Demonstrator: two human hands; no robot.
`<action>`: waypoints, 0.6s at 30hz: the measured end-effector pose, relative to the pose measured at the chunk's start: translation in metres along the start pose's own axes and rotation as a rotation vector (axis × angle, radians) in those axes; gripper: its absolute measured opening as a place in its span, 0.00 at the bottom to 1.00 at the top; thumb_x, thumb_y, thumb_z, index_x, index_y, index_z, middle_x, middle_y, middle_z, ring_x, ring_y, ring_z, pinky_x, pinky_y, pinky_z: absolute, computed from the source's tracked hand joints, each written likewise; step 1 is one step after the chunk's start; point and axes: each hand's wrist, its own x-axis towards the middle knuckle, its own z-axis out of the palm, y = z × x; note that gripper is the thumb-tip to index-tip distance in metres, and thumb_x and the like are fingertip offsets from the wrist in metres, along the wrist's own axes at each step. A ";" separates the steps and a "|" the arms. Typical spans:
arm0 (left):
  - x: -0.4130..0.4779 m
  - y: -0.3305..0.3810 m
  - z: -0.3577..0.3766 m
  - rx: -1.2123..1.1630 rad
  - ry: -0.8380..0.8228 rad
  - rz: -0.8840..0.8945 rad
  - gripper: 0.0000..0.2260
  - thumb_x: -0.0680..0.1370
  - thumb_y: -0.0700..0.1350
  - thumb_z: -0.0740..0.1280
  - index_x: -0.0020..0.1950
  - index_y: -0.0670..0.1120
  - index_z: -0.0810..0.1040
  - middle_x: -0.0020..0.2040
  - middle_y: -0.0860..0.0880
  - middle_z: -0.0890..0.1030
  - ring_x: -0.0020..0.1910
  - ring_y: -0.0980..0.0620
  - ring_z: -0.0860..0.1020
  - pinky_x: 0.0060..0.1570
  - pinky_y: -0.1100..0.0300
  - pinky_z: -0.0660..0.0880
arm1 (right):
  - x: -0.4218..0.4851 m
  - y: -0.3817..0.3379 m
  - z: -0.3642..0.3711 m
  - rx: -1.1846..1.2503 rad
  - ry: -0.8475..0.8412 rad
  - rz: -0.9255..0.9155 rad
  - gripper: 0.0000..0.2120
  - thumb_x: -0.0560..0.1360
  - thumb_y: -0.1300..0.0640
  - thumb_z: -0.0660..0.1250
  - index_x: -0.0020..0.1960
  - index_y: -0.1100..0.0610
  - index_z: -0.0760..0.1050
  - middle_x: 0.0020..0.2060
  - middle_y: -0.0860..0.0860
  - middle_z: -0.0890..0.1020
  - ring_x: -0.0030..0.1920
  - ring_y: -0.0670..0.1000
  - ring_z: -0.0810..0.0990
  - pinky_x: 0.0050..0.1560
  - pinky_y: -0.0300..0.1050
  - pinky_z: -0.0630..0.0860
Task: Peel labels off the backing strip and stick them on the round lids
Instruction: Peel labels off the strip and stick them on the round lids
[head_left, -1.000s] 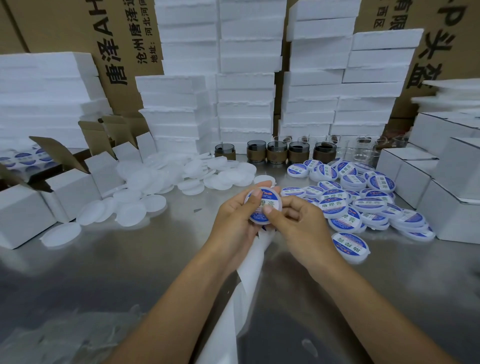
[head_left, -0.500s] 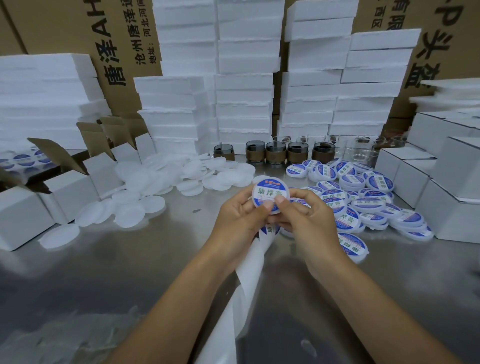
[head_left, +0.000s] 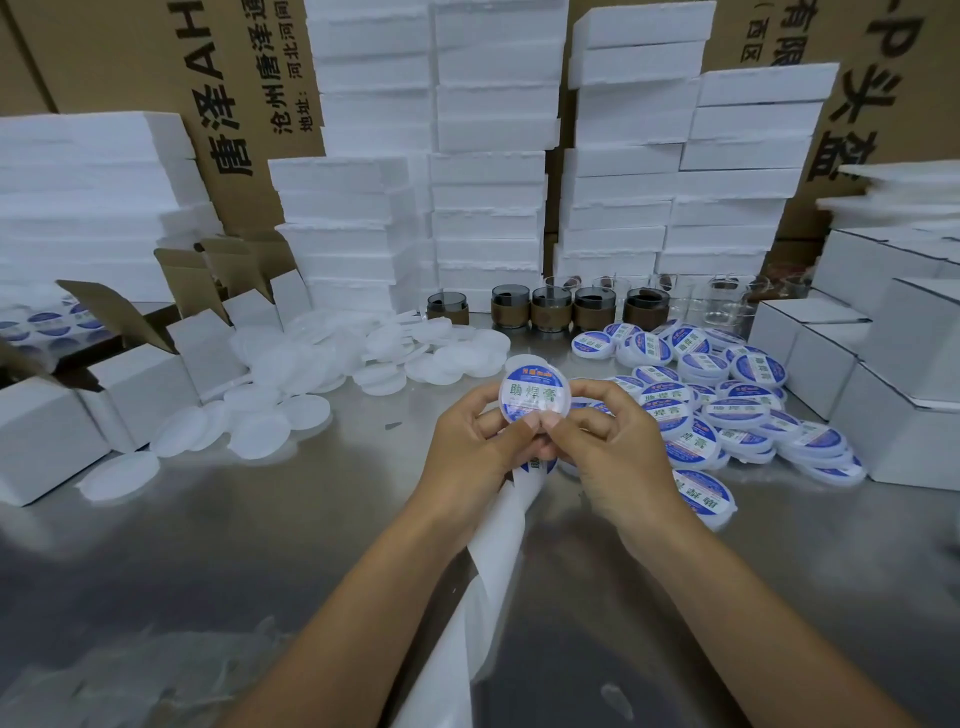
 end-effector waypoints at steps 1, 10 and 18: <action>0.000 0.000 0.000 -0.020 0.008 -0.008 0.15 0.75 0.36 0.68 0.62 0.39 0.74 0.49 0.39 0.84 0.40 0.45 0.83 0.42 0.59 0.79 | 0.001 0.000 -0.001 0.001 -0.002 -0.001 0.09 0.73 0.66 0.67 0.49 0.54 0.74 0.30 0.49 0.83 0.28 0.45 0.80 0.33 0.35 0.77; 0.008 0.015 -0.012 -0.094 0.215 0.004 0.09 0.78 0.36 0.64 0.55 0.46 0.75 0.44 0.50 0.85 0.44 0.49 0.84 0.37 0.64 0.79 | 0.024 -0.003 -0.047 -0.052 0.419 -0.045 0.17 0.75 0.61 0.67 0.61 0.48 0.73 0.32 0.45 0.82 0.28 0.38 0.79 0.30 0.30 0.76; 0.013 0.016 -0.050 0.037 0.538 0.020 0.07 0.78 0.35 0.63 0.51 0.45 0.77 0.42 0.49 0.81 0.37 0.55 0.80 0.35 0.65 0.79 | 0.026 0.003 -0.074 -0.133 0.598 0.074 0.20 0.75 0.61 0.66 0.66 0.59 0.71 0.32 0.50 0.81 0.31 0.43 0.79 0.31 0.34 0.73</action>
